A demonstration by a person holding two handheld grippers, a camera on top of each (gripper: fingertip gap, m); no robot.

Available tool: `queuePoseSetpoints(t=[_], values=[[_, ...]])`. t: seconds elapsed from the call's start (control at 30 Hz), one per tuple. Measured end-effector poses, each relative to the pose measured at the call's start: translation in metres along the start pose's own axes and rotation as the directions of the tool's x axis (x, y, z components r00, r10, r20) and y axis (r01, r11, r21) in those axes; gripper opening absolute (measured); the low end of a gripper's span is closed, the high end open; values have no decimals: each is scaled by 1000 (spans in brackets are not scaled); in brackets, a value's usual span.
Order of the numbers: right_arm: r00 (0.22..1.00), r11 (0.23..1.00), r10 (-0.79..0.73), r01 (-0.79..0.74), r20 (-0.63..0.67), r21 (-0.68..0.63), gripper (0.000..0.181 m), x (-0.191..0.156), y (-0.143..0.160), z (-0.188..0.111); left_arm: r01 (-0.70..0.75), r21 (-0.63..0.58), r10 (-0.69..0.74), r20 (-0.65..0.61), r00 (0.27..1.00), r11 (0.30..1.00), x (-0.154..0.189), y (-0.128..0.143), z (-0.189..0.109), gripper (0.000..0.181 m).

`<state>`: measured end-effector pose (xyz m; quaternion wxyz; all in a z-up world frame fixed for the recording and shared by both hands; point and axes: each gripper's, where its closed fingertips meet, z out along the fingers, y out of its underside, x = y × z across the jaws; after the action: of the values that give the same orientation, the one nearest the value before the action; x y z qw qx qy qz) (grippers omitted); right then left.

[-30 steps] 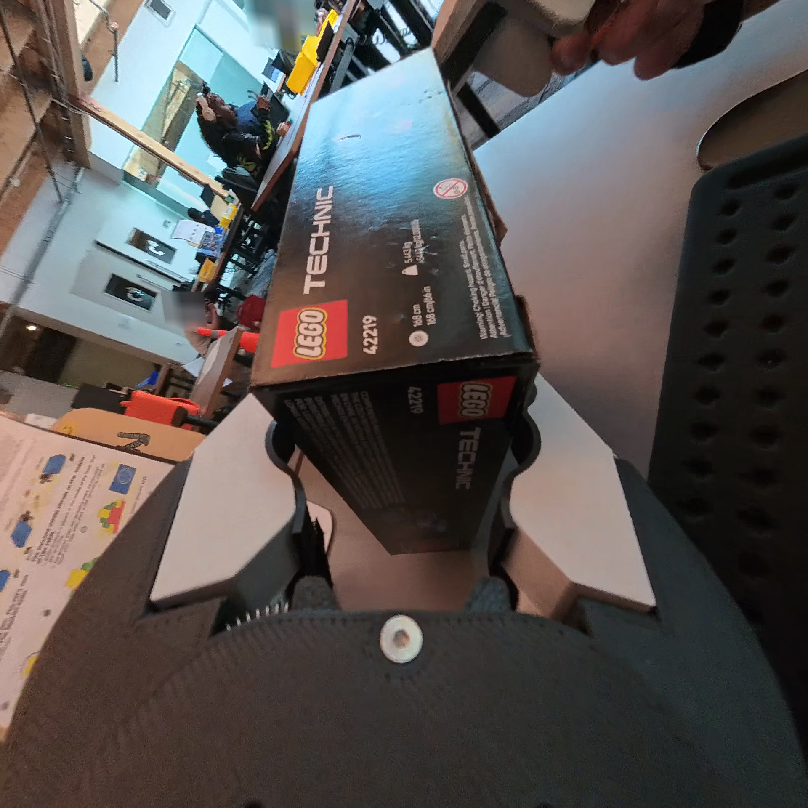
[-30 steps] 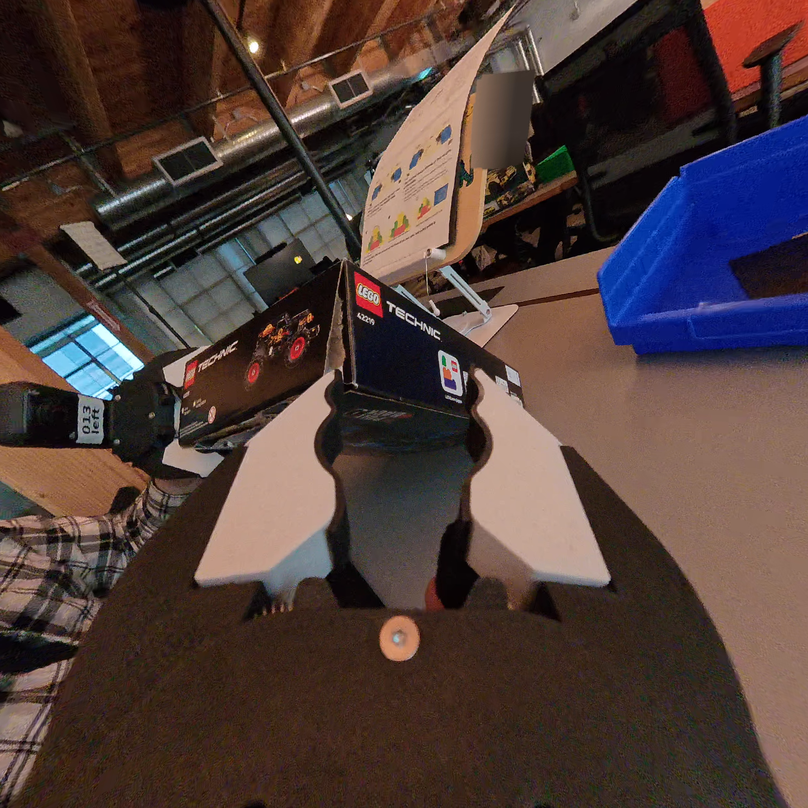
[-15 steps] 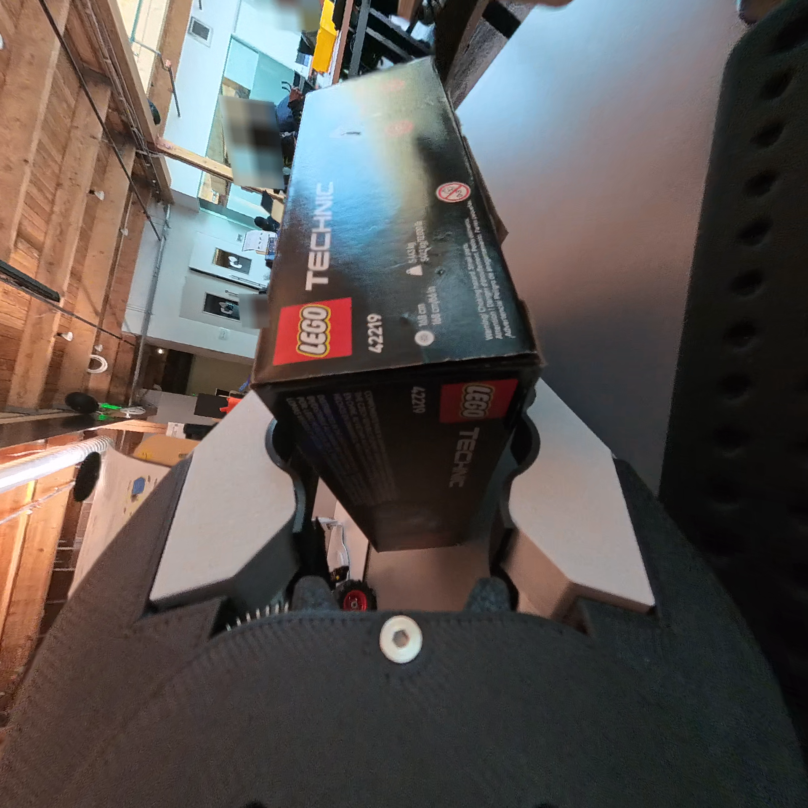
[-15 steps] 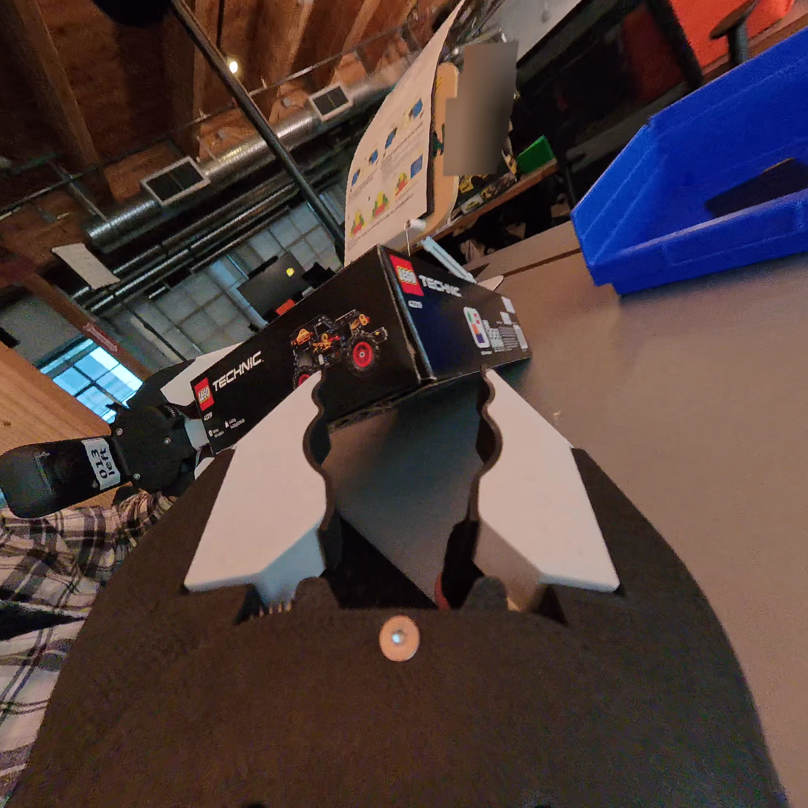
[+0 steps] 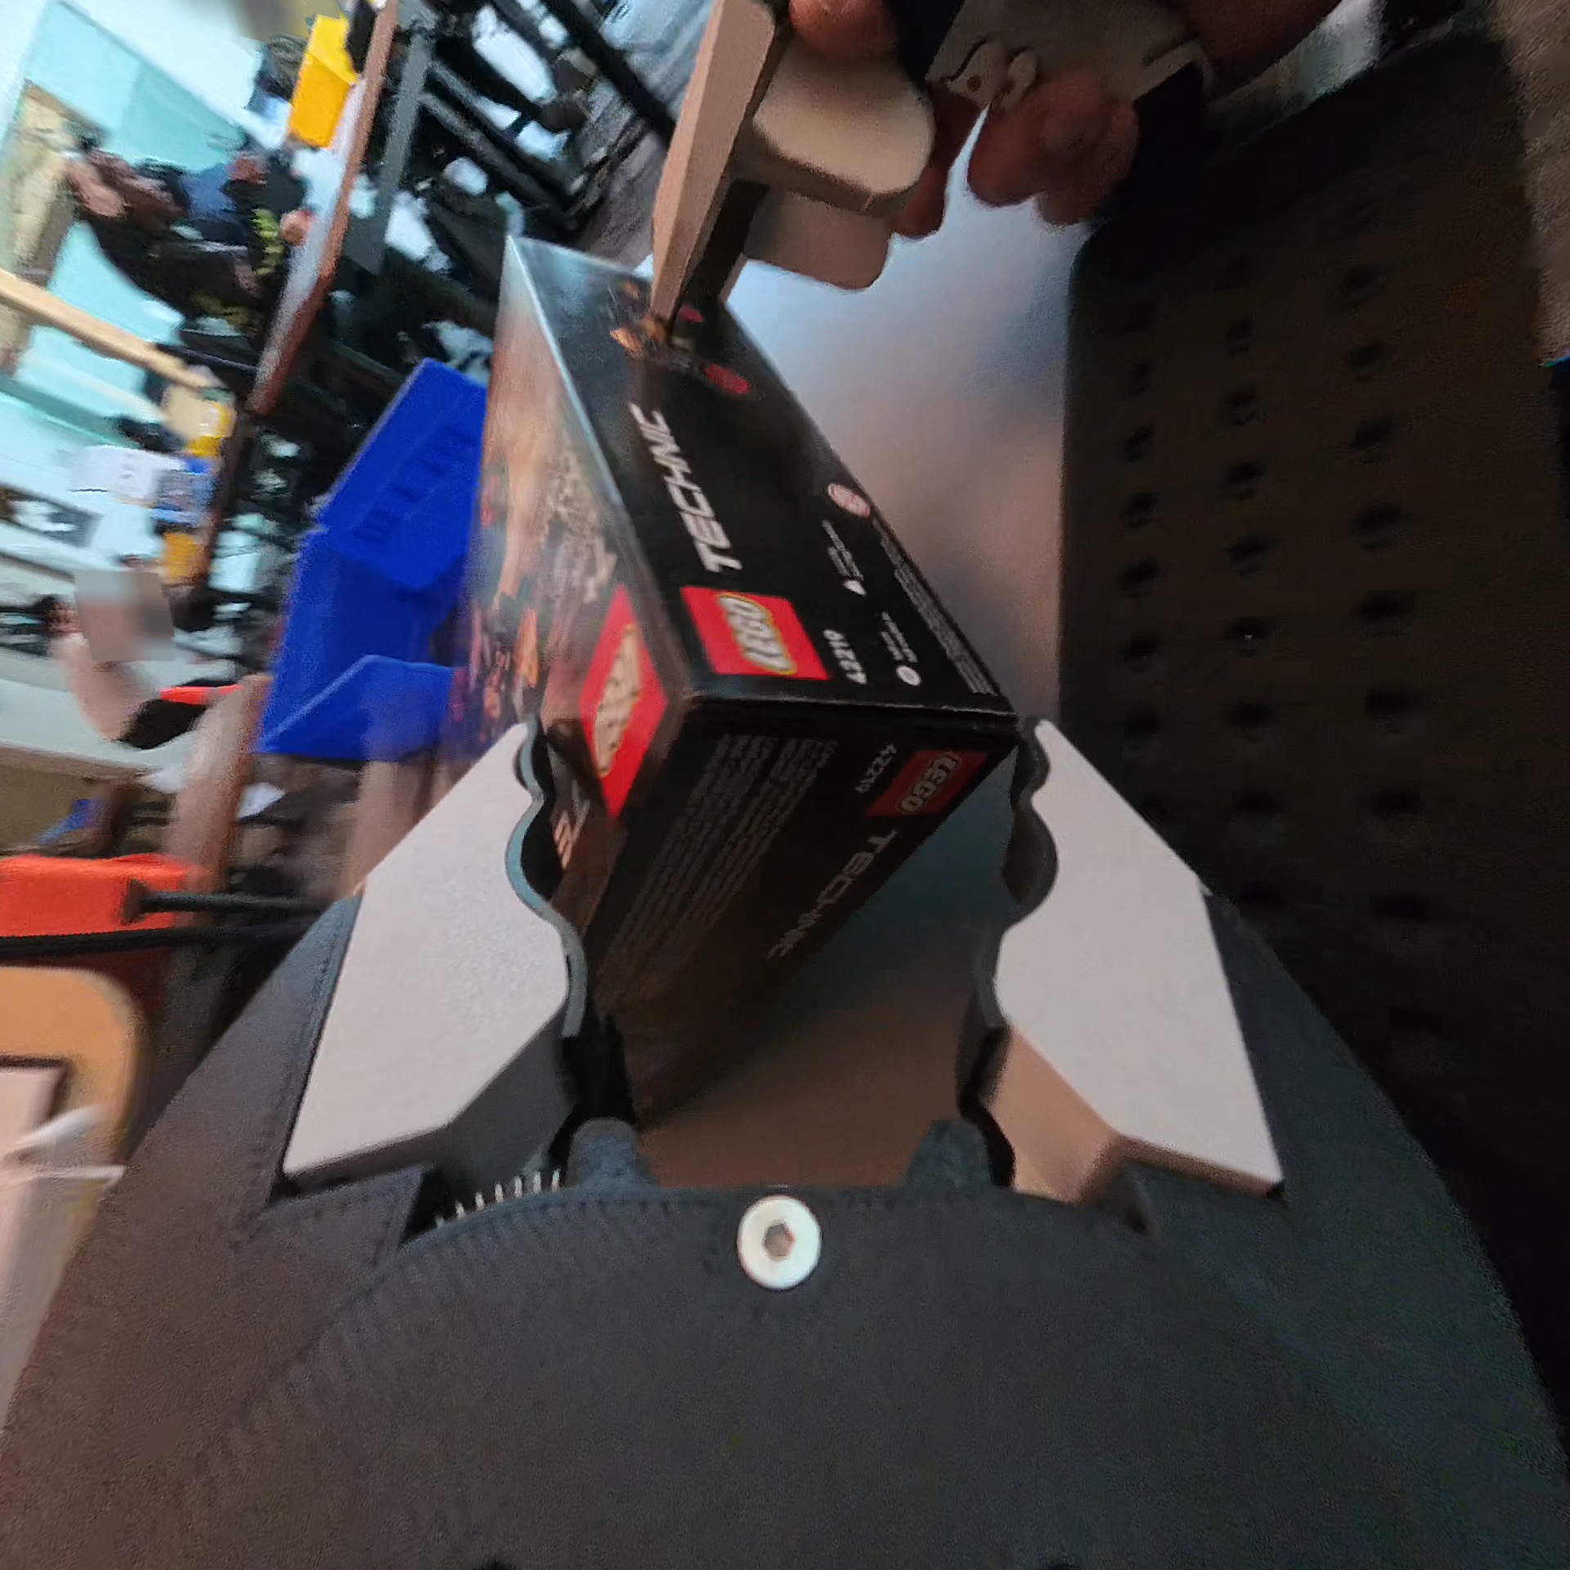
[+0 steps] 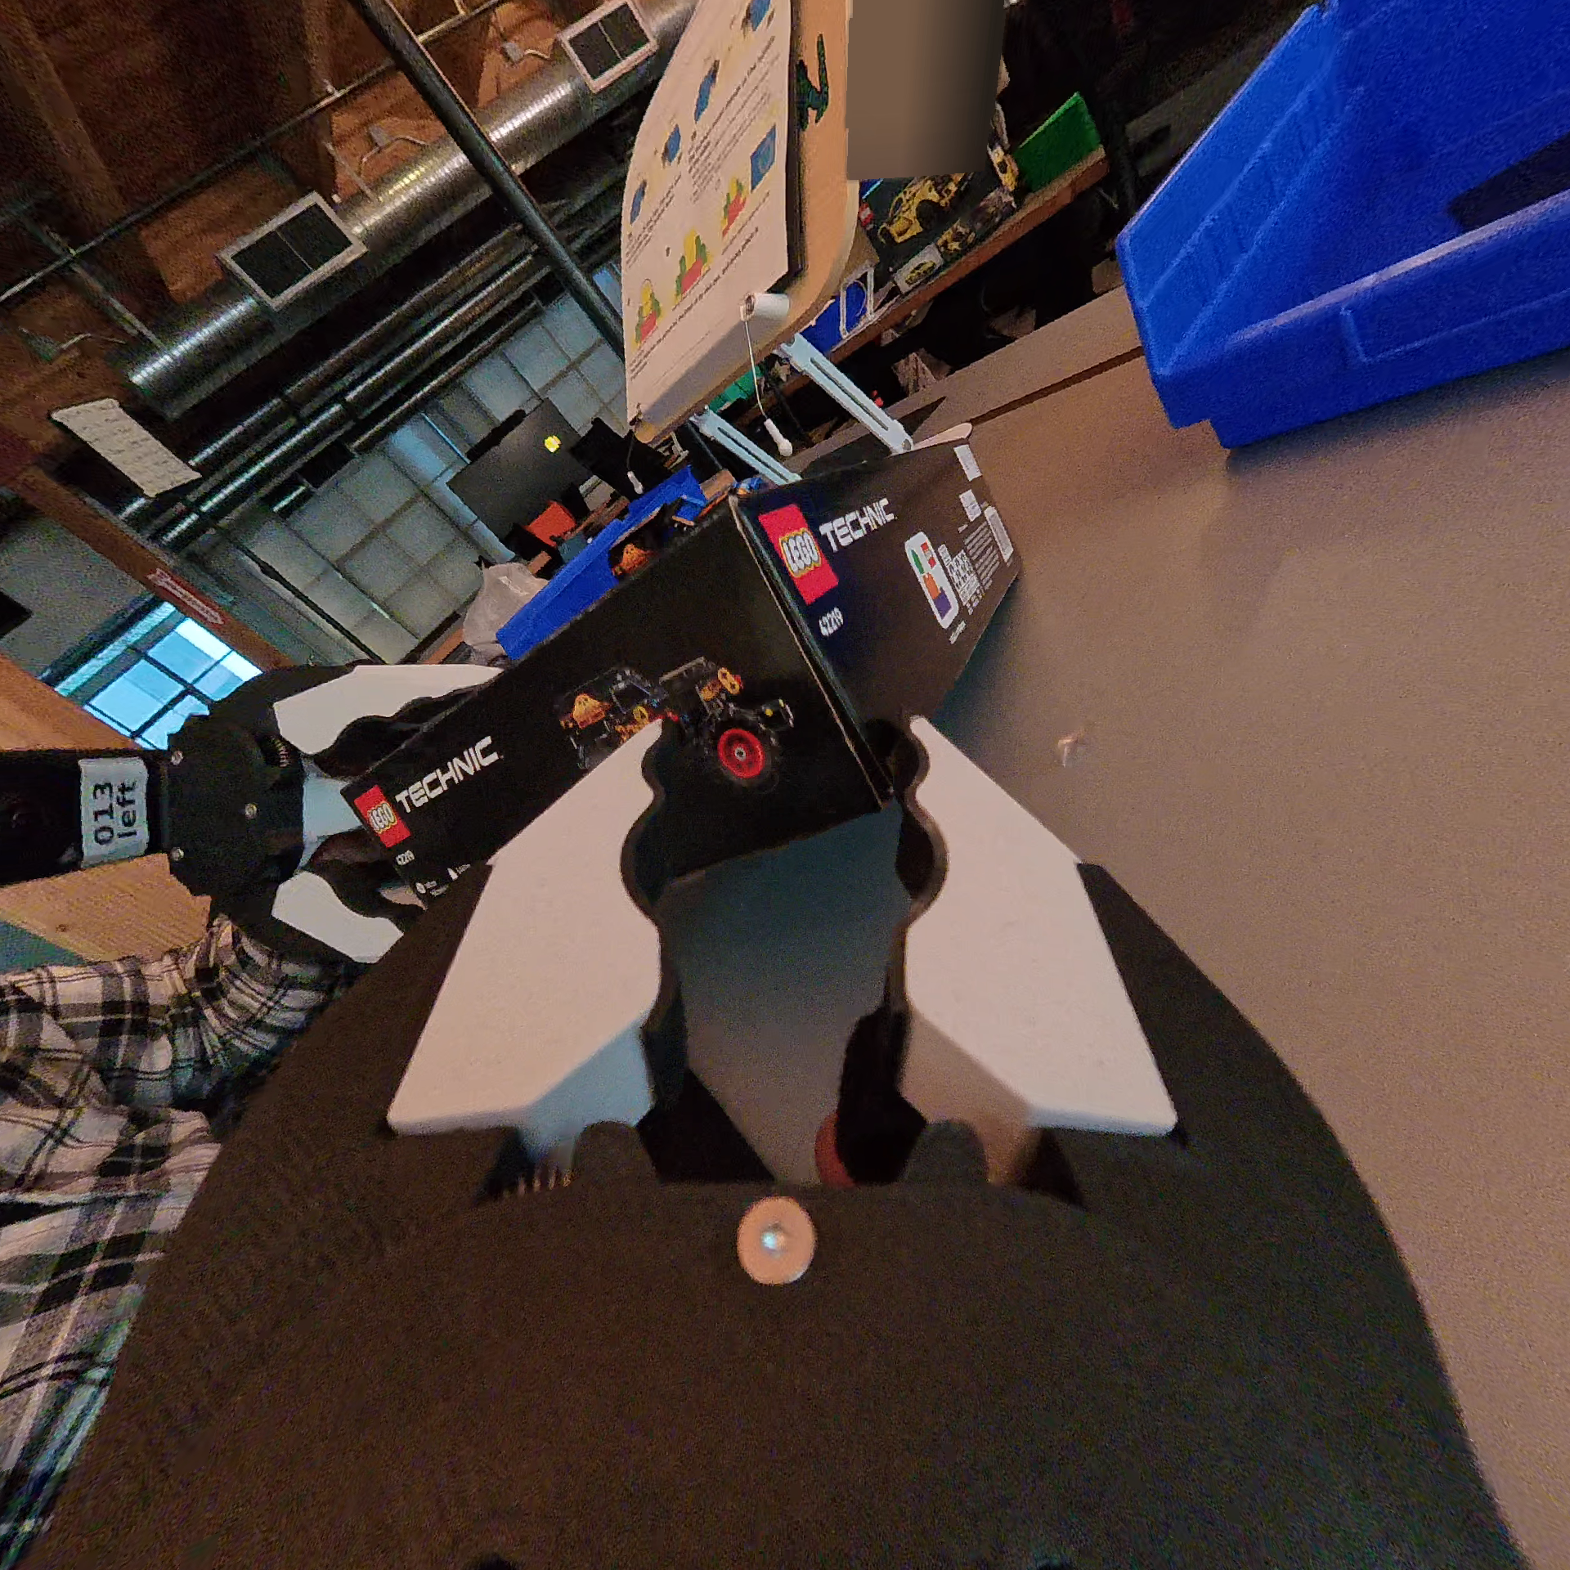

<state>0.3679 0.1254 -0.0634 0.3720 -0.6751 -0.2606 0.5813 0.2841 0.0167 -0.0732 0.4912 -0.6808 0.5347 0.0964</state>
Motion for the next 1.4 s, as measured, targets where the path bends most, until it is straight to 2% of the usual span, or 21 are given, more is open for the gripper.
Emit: queuePoseSetpoints(t=[0.07,0.13,0.23,0.3,0.33,0.4,0.5,0.67,0.8,0.83,0.9,0.93,0.97,1.0,1.07,1.13,1.27,1.4], values=[[1000,999,-20,20,3,-44,51,0,6,4,131,56,-123,-128,984,990,7,1,-12,96],[999,996,-33,33,6,-83,52,-1,12,11,242,18,-233,-210,950,970,8,15,-18,100],[997,988,-72,77,38,-136,40,-6,15,18,297,-74,-306,-218,927,952,10,44,-20,100],[990,974,-141,143,24,-177,41,-6,18,21,391,-65,-396,-205,895,918,6,50,-26,92],[984,963,-179,178,13,-204,45,-4,20,22,451,-60,-453,-214,866,891,5,53,-29,90],[971,944,-238,234,8,-235,53,-3,21,23,548,-63,-549,-201,811,834,-1,63,-33,99],[963,921,-257,268,76,-282,52,-8,27,27,663,-49,-651,-259,714,747,-2,60,-40,102],[951,887,-300,305,68,-348,51,-11,33,25,703,-32,-682,-277,677,710,-2,55,-41,110],[943,864,-326,324,63,-385,51,-25,47,22,741,-34,-711,-316,628,671,-16,61,-41,113],[938,849,-335,340,86,-404,46,-32,56,24,740,-32,-701,-351,621,672,-17,61,-41,102],[927,827,-344,375,152,-419,25,-55,75,34,775,-29,-700,-451,553,631,-15,51,-38,98],[925,826,-350,379,149,-417,27,-62,80,39,767,-44,-704,-435,562,640,-16,55,-34,109],[923,825,-351,385,159,-414,26,-68,84,43,728,-45,-684,-387,618,684,-21,64,-30,108],[921,816,-335,389,199,-427,26,-77,91,45,705,-56,-672,-363,646,707,-25,70,-31,105],[908,789,-326,415,262,-453,28,-89,101,48,710,-44,-668,-384,637,703,-29,69,-39,101],[892,765,-366,450,264,-460,31,-87,95,48,673,-71,-649,-354,673,736,-28,79,-47,106],[900,821,-407,435,155,-371,47,-58,30,59,620,-106,-625,-245,741,777,-27,103,-60,109],[915,849,-401,386,36,-361,72,4,-24,96,586,-143,-602,-142,786,798,-25,123,-52,104]])
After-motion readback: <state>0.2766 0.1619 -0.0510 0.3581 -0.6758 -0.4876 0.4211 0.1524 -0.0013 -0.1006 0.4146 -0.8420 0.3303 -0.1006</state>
